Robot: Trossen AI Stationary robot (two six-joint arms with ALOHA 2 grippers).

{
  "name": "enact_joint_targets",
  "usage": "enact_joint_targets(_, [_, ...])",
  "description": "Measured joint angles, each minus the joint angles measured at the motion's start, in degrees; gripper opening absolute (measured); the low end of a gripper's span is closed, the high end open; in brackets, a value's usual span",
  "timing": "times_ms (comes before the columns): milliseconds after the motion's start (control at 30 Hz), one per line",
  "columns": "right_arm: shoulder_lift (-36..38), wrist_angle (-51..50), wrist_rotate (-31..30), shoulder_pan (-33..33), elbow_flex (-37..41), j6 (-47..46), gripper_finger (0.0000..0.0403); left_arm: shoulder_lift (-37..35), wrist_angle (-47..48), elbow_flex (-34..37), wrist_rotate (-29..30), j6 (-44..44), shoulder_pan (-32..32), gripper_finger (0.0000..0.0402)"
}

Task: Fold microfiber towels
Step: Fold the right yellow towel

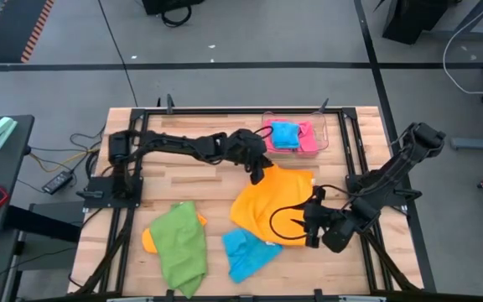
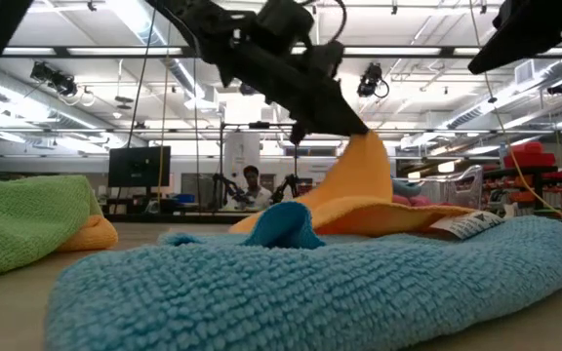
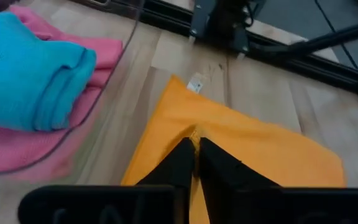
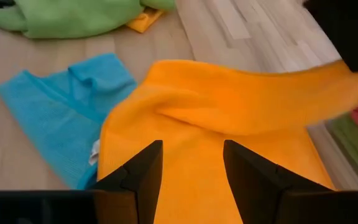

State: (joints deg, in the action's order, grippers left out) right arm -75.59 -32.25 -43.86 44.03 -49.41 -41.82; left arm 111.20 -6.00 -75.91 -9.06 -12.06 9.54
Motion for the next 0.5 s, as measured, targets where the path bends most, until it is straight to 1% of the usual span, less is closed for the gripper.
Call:
enact_joint_targets(67, [0.03, -0.03, -0.23, 0.04, -0.02, 0.01, 0.0178, 2.66, -0.03, -1.91, 0.0, -1.08, -0.19, 0.0035])
enact_joint_targets(300, [0.17, -2.6, -1.13, 0.43, 0.0, -1.33, 0.0178, 10.93, -0.57, -9.79, -0.13, -4.14, -1.36, 0.0014])
enact_joint_targets(400, [2.08, -4.22, -3.12, 1.7, 0.0, -0.06, 0.0178, 14.06, -0.06, -12.81, -0.01, -5.46, -1.89, 0.0015])
enact_joint_targets(500, [5.49, -5.01, -3.68, 2.58, 0.0, 2.78, 0.0178, 16.94, -0.23, -16.45, 0.81, -7.12, -2.46, 0.0023])
